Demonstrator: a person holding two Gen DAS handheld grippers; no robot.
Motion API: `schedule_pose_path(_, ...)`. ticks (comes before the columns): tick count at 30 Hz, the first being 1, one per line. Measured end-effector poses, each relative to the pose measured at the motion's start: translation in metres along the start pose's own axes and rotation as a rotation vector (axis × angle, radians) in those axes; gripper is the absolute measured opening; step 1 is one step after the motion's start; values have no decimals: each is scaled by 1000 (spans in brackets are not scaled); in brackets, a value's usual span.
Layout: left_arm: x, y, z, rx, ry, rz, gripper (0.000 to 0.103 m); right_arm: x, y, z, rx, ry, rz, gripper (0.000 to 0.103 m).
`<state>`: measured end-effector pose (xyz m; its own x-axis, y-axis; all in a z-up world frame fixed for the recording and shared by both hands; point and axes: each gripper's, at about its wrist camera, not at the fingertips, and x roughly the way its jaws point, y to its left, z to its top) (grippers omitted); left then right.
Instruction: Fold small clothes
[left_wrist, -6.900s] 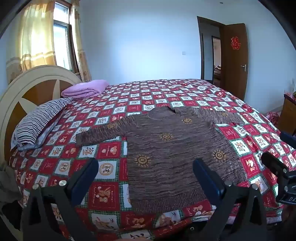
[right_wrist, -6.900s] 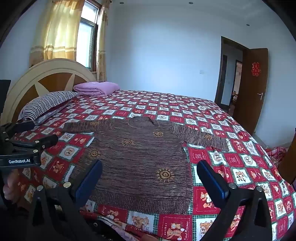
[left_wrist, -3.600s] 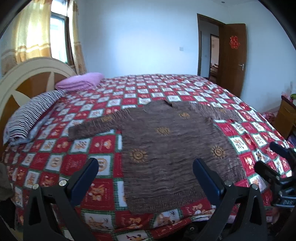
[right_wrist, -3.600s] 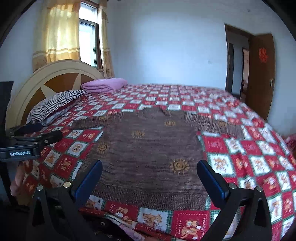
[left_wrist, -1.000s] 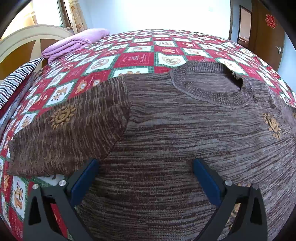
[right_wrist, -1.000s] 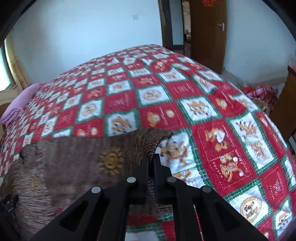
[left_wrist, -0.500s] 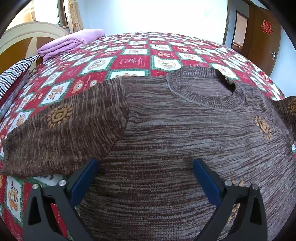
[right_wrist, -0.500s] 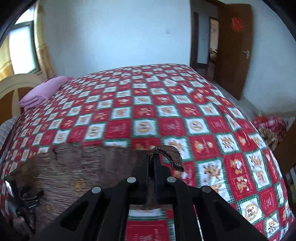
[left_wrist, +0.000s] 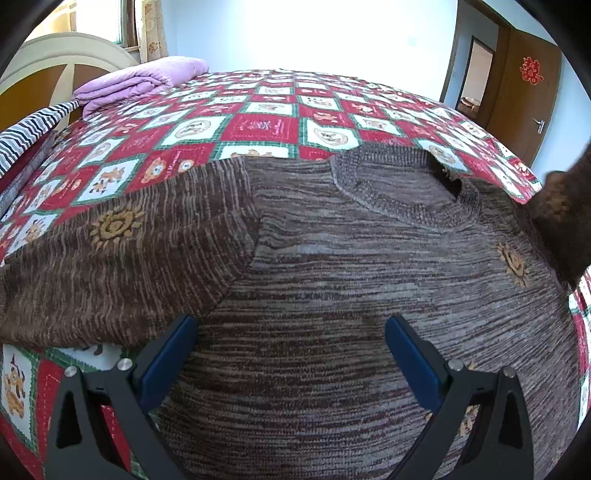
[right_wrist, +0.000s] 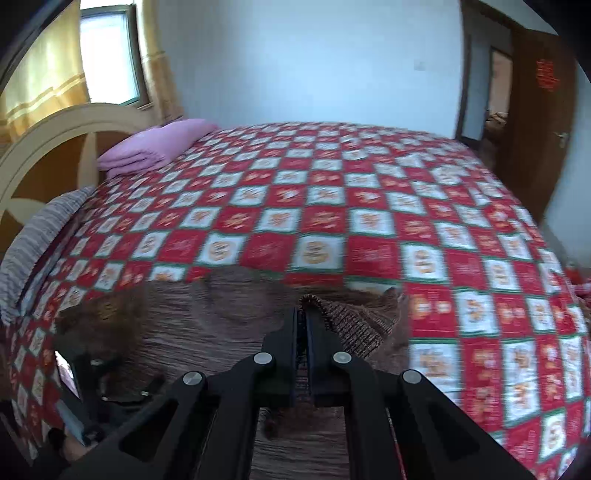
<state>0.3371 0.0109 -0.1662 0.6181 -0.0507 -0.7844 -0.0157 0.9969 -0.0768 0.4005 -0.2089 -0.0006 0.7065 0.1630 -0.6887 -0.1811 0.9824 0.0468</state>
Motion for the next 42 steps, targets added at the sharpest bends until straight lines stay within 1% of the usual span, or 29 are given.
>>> schedule_pose_path(2, 0, 0, 0, -1, 0, -2, 103, 24, 8, -7, 24, 39, 98, 5)
schedule_pose_path(3, 0, 0, 0, -2, 0, -2, 103, 40, 12, -11, 48, 63, 139, 7)
schedule_pose_path(4, 0, 0, 0, -2, 0, -2, 103, 56, 17, -18, 69, 87, 167, 25)
schedule_pose_path(5, 0, 0, 0, -2, -1, -2, 103, 65, 19, -24, 80, 101, 194, 54)
schedule_pose_path(6, 0, 0, 0, -2, 0, -1, 103, 75, 20, -33, 98, 112, 236, 62)
schedule_pose_path(7, 1, 0, 0, -2, 1, -1, 103, 80, 16, -43, 128, 113, 282, 62)
schedule_pose_path(8, 0, 0, 0, -1, 0, -1, 103, 81, 10, -53, 144, 116, 299, 62)
schedule_pose_path(10, 0, 0, 0, -1, 0, 0, 103, 78, -10, -72, 165, 122, 289, 62)
schedule_pose_path(12, 1, 0, 0, 2, 2, 5, 103, 66, -46, -99, 185, 111, 250, 62)
schedule_pose_path(16, -2, 0, 1, 11, 8, 3, 103, 36, -122, -144, 239, 79, 132, 62)
schedule_pose_path(18, -8, -2, 6, 18, 12, 20, 103, 21, -149, -160, 263, 56, 85, 62)
schedule_pose_path(20, -19, -7, 12, 46, -11, 40, 103, 6, -173, -176, 281, 24, 27, 62)
schedule_pose_path(22, -31, -19, 20, 77, -30, 30, 103, 2, -187, -189, 295, 6, 5, 62)
schedule_pose_path(25, -33, -41, 26, 134, -21, 20, 103, 6, -197, -204, 319, 12, 11, 62)
schedule_pose_path(27, -24, -61, 27, 190, -8, 50, 103, 13, -196, -205, 321, 22, 21, 62)
schedule_pose_path(29, -12, -77, 28, 223, 8, 74, 103, 18, -189, -199, 285, 19, 20, 62)
schedule_pose_path(31, -2, -90, 27, 235, 20, 89, 103, 24, -180, -192, 246, 25, 32, 62)
schedule_pose_path(33, 5, -100, 26, 236, 21, 100, 103, 29, -170, -187, 223, 31, 75, 62)
schedule_pose_path(35, 7, -107, 26, 226, 27, 84, 103, 37, -161, -185, 199, 47, 76, 62)
schedule_pose_path(36, 10, -110, 25, 220, 32, 66, 103, 41, -159, -187, 197, 40, 68, 62)
schedule_pose_path(37, 11, -111, 25, 218, 33, 55, 101, 44, -160, -189, 203, 36, 69, 62)
schedule_pose_path(40, 14, -115, 26, 214, 39, 17, 90, 48, -169, -199, 241, 12, 107, 62)
schedule_pose_path(42, 17, -115, 29, 192, 41, -22, 73, 45, -171, -199, 249, 3, 120, 62)
